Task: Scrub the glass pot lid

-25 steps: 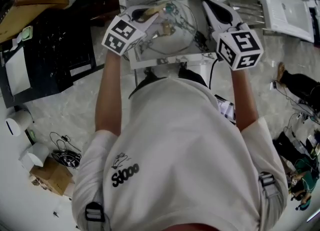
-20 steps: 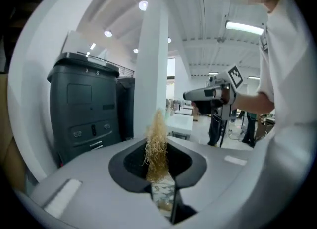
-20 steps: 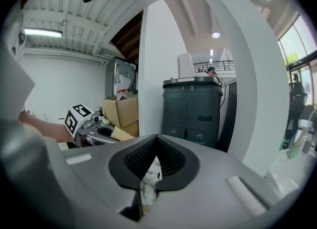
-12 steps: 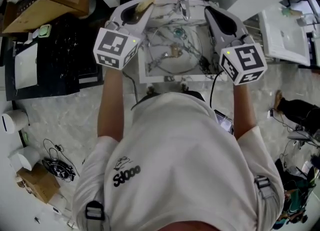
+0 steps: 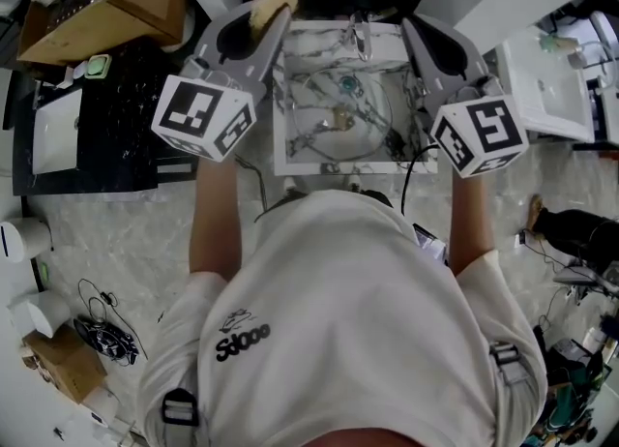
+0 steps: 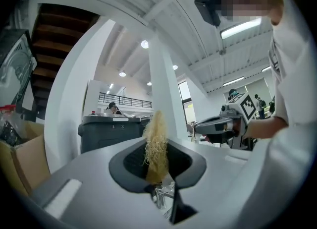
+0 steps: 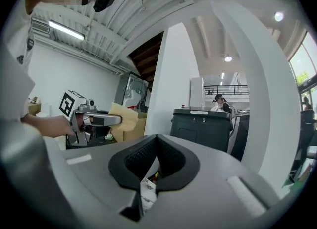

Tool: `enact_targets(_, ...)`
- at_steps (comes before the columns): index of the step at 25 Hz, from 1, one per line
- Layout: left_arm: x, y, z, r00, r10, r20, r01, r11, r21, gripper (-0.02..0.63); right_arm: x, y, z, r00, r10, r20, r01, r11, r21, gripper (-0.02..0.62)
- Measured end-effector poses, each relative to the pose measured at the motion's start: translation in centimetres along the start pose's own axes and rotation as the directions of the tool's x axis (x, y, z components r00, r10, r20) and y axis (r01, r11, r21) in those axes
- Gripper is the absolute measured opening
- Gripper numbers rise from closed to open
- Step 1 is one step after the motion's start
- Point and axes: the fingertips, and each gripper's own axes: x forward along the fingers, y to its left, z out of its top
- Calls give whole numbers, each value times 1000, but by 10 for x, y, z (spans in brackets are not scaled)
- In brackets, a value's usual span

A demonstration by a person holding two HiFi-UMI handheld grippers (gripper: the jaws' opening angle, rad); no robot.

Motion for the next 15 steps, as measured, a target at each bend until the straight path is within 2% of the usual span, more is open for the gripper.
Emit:
enact_targets(7, 1, -8, -1, 999, -8, -34, 12, 994, 110, 55, 5, 14, -3, 1000, 23, -19, -24, 999, -44, 0)
enact_targets(15, 1, -12, -4, 999, -29, -44, 34, 992, 122, 55, 5, 14, -2, 1000, 2, -26, -3, 999, -53, 2)
